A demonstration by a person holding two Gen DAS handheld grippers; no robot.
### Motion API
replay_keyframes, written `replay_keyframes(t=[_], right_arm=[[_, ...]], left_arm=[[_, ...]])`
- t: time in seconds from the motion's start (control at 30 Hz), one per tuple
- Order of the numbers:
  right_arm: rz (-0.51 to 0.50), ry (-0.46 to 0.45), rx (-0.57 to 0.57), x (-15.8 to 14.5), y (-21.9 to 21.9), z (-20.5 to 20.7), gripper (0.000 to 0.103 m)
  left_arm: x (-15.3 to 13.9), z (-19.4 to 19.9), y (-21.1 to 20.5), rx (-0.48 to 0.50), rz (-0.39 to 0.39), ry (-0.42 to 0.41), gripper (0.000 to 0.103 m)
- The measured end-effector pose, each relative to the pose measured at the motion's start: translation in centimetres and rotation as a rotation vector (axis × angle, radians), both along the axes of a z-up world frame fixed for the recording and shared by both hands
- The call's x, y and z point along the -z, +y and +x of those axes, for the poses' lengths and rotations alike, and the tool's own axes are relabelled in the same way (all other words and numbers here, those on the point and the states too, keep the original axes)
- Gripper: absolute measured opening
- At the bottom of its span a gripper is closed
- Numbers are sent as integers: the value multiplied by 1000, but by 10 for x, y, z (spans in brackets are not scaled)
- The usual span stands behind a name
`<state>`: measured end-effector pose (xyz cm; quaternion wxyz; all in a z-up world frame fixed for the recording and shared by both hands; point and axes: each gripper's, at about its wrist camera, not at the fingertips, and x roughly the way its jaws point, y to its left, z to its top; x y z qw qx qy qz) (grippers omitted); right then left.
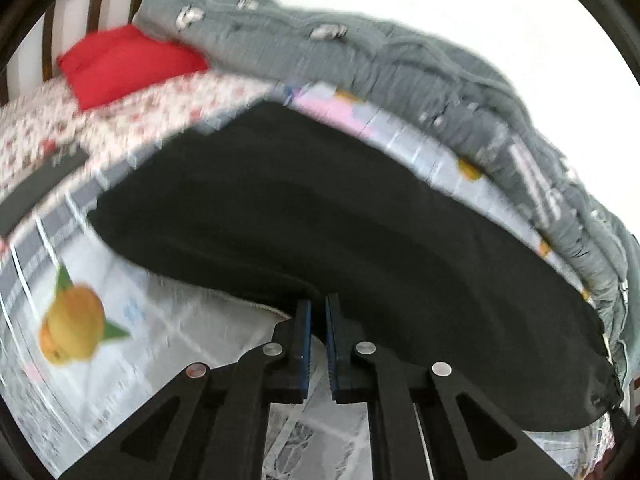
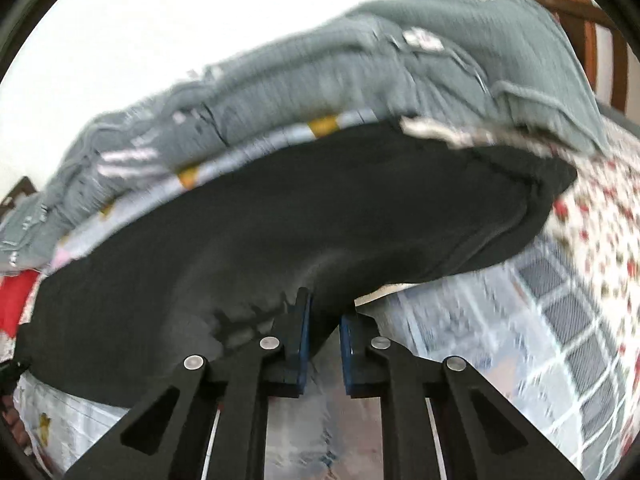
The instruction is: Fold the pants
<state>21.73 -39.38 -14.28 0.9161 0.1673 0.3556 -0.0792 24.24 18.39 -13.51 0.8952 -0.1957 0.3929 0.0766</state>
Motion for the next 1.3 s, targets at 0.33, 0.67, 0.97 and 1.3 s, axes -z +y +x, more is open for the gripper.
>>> replay_keyframes(t=[0.33, 0.67, 0.97, 1.3], right_arm=[[-22, -93, -44, -42, 3, 65, 11], [-25, -56, -44, -32, 0, 169, 11], [22, -62, -52, -21, 2, 198, 38], [-106, 7, -89, -17, 2, 89, 54]], left_arm=[[-53, 57, -19, 30, 104, -109, 7], [-48, 153, -33, 51, 197, -136, 7], [-26, 196, -37, -34, 216, -79, 46], [-32, 109, -31, -22, 176, -76, 57]])
